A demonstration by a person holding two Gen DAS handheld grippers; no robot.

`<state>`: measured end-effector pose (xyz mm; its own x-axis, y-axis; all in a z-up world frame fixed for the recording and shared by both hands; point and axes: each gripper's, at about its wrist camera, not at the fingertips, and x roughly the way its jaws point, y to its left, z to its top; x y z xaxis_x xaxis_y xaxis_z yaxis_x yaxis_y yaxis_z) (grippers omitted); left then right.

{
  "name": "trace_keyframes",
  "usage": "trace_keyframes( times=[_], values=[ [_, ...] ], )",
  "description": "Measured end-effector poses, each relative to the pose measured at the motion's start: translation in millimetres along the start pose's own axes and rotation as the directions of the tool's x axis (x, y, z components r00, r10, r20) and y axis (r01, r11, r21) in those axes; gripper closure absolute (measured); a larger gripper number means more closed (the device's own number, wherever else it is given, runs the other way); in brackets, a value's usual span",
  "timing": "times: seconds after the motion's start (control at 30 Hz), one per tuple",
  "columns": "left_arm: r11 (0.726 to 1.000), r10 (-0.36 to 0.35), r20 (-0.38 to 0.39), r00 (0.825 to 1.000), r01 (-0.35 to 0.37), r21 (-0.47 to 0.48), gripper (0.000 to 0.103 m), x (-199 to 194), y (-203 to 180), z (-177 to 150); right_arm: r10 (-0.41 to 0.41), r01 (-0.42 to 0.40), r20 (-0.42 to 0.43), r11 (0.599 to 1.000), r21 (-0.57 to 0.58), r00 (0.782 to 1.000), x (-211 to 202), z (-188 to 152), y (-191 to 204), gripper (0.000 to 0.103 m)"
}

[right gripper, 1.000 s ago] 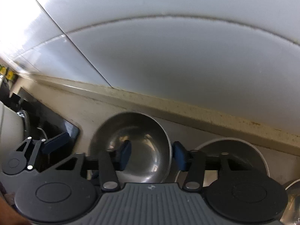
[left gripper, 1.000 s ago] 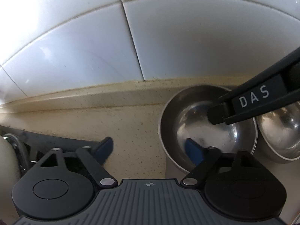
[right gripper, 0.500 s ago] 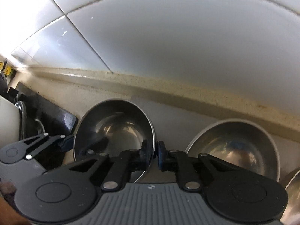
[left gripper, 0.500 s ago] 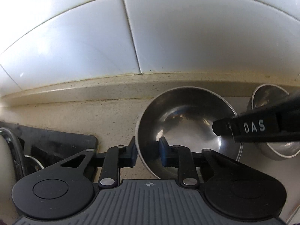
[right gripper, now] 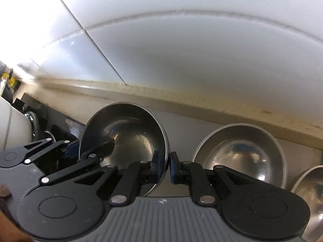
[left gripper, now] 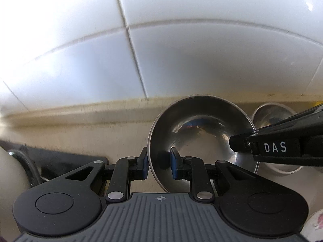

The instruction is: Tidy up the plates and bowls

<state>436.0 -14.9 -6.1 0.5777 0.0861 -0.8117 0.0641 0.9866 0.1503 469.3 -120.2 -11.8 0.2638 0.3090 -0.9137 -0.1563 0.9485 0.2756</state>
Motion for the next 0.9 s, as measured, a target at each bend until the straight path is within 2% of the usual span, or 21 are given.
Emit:
trace_keyframes(
  times=[0.3, 0.53, 0.77, 0.9],
  values=[
    [0.996, -0.025, 0.097, 0.995, 0.016, 0.085, 0.081, -55, -37, 22, -0.043, 0.039, 0.092, 0.998, 0.044, 0.995, -62, -8, -14, 0.103],
    [0.989, -0.077, 0.149, 0.986, 0.056, 0.14, 0.08, -87, -70, 40, -0.111, 0.097, 0.153, 0.99, 0.098, 0.982, -113, -14, -34, 0.103],
    [0.978, -0.111, 0.198, 0.974, 0.071, 0.198, 0.076, -107, -95, 56, -0.167, 0.145, 0.169, 0.98, 0.139, 0.971, -138, -16, -47, 0.103],
    [0.974, -0.127, 0.187, 0.974, 0.087, 0.207, 0.076, -97, -101, 53, -0.183, 0.155, 0.168, 0.973, 0.171, 0.969, -134, -16, -56, 0.103]
  ],
)
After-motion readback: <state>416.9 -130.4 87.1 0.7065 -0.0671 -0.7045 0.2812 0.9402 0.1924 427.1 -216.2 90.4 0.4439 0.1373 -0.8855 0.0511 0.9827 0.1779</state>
